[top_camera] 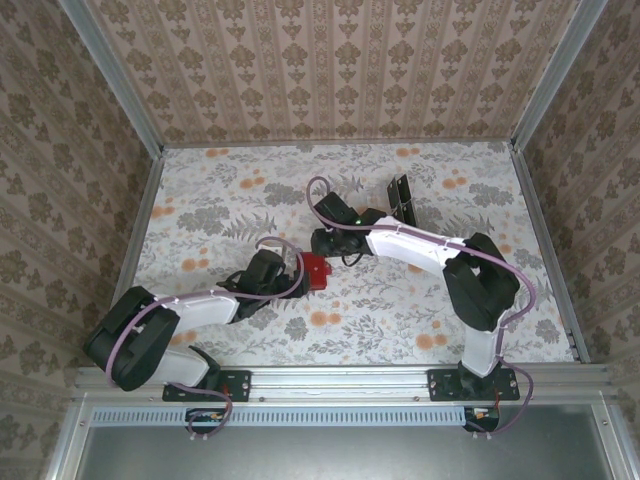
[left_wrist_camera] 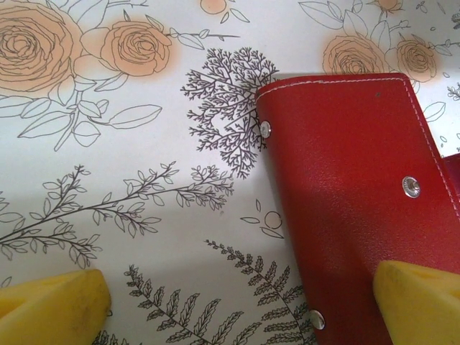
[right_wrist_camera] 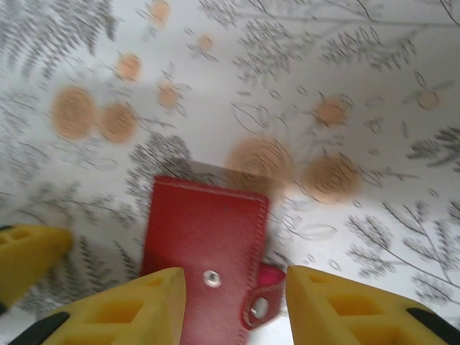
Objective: Put the credit cards into the card holder
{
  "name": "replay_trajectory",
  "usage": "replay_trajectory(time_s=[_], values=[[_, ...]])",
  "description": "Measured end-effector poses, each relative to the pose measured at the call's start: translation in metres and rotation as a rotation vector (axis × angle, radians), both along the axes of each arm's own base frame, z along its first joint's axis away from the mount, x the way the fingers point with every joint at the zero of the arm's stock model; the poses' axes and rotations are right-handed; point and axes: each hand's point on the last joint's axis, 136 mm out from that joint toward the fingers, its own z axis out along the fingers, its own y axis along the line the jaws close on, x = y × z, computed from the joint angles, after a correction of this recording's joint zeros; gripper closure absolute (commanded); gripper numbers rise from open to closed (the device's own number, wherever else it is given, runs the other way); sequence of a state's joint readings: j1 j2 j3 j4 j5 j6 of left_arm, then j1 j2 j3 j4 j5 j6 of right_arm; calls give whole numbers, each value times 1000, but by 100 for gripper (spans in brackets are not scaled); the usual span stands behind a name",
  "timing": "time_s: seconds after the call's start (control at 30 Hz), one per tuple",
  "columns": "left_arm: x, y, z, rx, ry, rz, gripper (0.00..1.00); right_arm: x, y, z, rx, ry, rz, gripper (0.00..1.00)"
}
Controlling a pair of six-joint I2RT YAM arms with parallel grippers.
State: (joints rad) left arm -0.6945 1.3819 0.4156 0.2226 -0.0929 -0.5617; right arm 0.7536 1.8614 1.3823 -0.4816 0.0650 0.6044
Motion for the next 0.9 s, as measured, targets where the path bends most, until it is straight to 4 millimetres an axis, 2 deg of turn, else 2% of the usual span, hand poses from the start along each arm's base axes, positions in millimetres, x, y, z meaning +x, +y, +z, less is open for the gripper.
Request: replay_trajectory(time_s=[0.17, 0.43, 0.57, 0.7, 0.9], values=[[1, 0, 0, -5, -4, 4, 0, -13, -5, -16, -96, 38, 30, 58], [1, 0, 0, -5, -6, 5, 1, -21, 6, -20, -122, 54, 70, 60], [2, 0, 0, -4, -7, 7, 0, -20, 9, -27, -139, 66, 77, 64], [2, 0, 0, -6, -7, 9, 1, -22, 3, -35, -182, 77, 84, 70], [2, 0, 0, -5, -9, 11, 1, -21, -3, -36, -213, 68, 79, 79]])
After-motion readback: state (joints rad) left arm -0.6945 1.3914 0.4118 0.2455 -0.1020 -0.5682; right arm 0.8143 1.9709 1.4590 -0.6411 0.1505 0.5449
